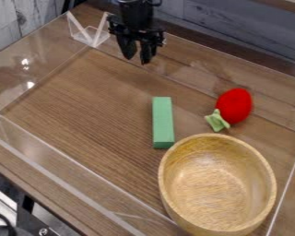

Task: Move the red object to the right side of the table

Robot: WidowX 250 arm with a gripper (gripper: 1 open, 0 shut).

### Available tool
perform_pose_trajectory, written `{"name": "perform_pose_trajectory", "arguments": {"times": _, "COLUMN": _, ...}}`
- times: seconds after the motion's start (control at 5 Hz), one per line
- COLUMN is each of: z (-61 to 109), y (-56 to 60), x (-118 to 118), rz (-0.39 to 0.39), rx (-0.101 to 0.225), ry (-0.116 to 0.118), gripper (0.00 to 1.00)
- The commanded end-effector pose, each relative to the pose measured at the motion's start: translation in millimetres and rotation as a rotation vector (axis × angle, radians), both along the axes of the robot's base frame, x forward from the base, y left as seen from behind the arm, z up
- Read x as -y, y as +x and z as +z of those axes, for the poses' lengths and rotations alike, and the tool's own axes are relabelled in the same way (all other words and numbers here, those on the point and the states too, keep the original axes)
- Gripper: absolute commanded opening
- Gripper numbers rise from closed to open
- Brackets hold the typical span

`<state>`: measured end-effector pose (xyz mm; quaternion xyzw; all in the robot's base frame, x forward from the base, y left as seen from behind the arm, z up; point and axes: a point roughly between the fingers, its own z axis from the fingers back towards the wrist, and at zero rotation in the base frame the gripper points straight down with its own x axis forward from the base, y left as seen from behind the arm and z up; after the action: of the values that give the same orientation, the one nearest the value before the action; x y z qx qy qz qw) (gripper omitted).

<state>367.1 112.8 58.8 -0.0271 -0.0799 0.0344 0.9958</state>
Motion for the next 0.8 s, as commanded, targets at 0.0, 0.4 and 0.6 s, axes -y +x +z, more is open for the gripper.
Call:
{"name": "perform_pose_trajectory", "arguments": {"times": 0.0, "z": 27.1, "y": 3.1, "x": 6, "rz": 0.034, "rx": 0.069, "ry": 0.023, "gripper": 1.0}}
{"name": "perform_pose_trajectory", "arguments": {"times": 0.4, "z": 33.3, "y": 5.3, "x": 6, "rz": 0.057, "rx": 0.081, "ry": 0.028, "gripper": 1.0}}
{"name": "perform_pose_trajectory", "arguments": {"times": 0.6, "z": 36.3, "y": 7.5, "x": -4, "rz": 0.051, "rx": 0.088, "ry": 0.032, "gripper": 1.0}}
